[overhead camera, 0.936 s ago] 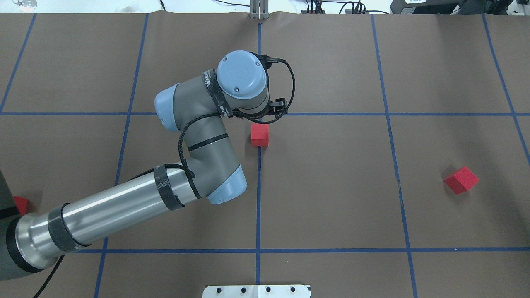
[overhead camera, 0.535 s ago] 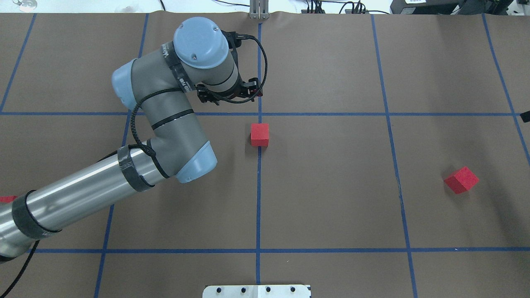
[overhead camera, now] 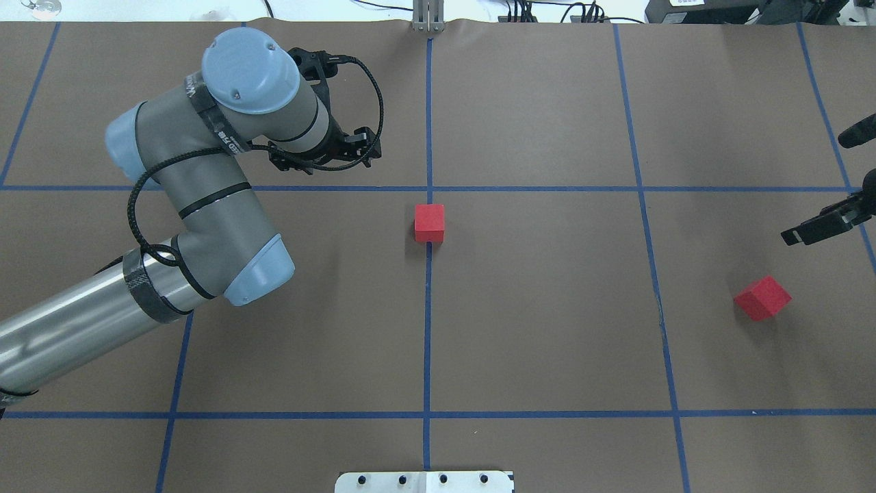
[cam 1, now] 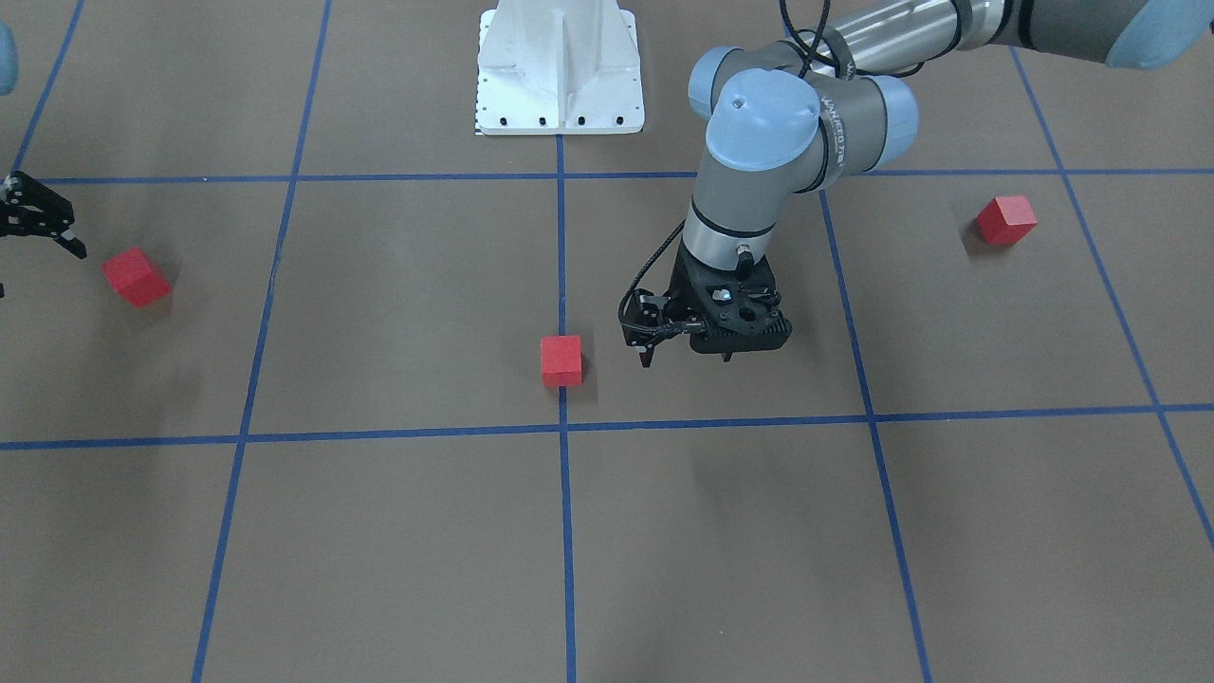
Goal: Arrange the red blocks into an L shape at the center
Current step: 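Raise the left gripper away while the right gripper reaches toward its red cube, then lower the right gripper and close it on the red cube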
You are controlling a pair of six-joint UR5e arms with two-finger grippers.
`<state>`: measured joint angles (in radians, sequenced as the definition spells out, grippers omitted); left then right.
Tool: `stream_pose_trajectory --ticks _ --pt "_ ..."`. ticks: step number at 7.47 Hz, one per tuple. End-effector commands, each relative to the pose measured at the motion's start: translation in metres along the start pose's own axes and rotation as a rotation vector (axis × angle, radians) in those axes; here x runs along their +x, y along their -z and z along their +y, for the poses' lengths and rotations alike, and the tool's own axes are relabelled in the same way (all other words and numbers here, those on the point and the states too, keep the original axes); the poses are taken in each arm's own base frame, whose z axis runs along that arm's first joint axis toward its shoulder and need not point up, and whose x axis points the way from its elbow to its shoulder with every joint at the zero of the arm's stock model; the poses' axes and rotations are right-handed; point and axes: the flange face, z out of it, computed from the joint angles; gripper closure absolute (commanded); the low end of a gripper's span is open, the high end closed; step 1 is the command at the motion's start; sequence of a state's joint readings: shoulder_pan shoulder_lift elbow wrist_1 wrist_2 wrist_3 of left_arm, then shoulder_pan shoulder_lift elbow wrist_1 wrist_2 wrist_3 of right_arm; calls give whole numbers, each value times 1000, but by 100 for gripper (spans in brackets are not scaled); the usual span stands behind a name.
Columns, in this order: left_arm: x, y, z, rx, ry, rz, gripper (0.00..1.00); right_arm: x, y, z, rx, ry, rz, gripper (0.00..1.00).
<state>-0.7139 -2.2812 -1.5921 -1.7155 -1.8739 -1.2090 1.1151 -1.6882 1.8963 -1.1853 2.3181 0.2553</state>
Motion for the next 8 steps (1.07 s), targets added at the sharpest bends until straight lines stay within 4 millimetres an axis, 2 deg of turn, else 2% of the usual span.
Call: stream_pose_trajectory --ticks 1,2,3,4,5,6,8 --pt "-11 3 -1 5 6 -2 1 -14 -31 10 -58 11 18 1" --pt "-23 5 -3 11 13 -7 1 -15 -38 11 -70 18 19 1" --pt "-61 11 -6 10 -9 -21 0 -22 -46 14 -87 32 14 1" --pt "-106 24 -17 -18 -113 -25 0 -27 -56 15 -97 50 38 1" --pt "-135 27 -20 -27 -107 -32 0 -30 -64 19 -105 67 70 1" --pt "-142 28 -25 -23 -124 -39 0 -31 -68 22 -113 72 76 1" --pt "-144 27 -24 -25 -126 -43 0 -33 -81 29 -145 76 71 1"
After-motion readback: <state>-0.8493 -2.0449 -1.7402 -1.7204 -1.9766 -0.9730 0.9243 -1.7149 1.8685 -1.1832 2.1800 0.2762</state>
